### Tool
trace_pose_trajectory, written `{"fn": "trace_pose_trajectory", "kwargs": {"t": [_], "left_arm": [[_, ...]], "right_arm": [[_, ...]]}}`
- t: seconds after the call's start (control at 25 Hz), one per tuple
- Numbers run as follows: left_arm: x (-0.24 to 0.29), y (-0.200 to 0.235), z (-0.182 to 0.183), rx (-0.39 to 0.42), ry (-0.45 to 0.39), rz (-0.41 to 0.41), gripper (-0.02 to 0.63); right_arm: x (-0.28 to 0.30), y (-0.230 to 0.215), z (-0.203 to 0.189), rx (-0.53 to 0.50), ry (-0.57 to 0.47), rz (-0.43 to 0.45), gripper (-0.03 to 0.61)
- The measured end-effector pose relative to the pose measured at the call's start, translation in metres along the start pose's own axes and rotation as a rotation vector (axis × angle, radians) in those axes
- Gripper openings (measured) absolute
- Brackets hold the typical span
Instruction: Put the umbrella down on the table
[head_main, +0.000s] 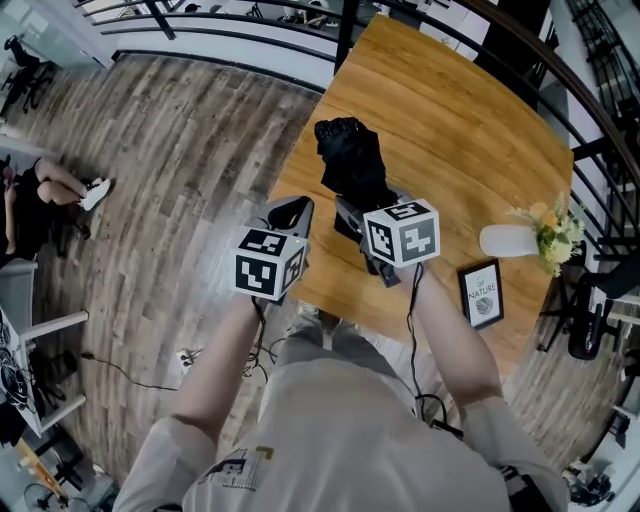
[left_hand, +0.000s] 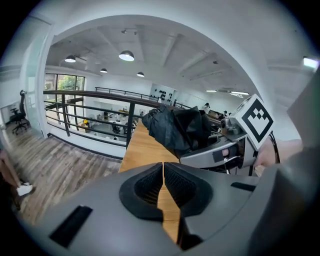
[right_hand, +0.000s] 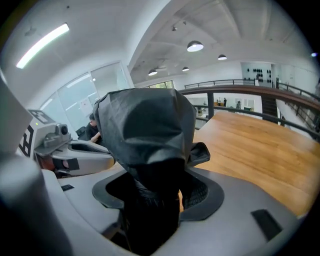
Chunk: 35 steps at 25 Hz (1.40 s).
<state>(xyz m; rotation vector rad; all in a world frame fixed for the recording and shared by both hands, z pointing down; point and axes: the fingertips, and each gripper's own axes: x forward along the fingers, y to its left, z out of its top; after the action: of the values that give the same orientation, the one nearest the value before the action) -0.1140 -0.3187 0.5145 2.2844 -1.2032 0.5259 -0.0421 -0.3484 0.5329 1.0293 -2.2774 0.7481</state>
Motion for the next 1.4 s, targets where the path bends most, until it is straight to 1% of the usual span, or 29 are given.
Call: {"fn": "trace_pose_trajectory", "kwargs": {"t": [0.08,0.32,0.68,0.92,1.12,1.28,1.4], "left_arm": [[0.010,0.006,-0.006,-0.011,0.019,-0.007,0.025],[0.030,0.025,-0.028,-0.050,0.064,0.004,0.025],[0.053,0.036,-0.068,-0.124,0.135,0.004,0.025],[0.061,0.038,-0.094,-0.136,0.205,-0.003,0.025],[0.059,0.043,-0.107,-0.143,0.232,0.002,0.025],[0.055,0.043,-0.111,-0.137,0.245,0.003,0.025],[0.054,0.044,-0.104,-0.115,0.233,0.013,0.025]], "right_arm": [[0.015,-0.001,-0.005,0.028,0.018,0.009,0.295],[0.057,-0.012,-0.033,0.028,0.103,-0.011,0.295],[0.102,-0.033,-0.079,0.074,0.207,-0.033,0.295],[0.124,-0.039,-0.108,0.137,0.268,-0.063,0.295],[0.138,-0.041,-0.127,0.167,0.268,-0.060,0.296],[0.137,-0.039,-0.126,0.199,0.257,-0.076,0.302],[0.128,-0.041,-0.117,0.175,0.239,-0.088,0.307]]}}
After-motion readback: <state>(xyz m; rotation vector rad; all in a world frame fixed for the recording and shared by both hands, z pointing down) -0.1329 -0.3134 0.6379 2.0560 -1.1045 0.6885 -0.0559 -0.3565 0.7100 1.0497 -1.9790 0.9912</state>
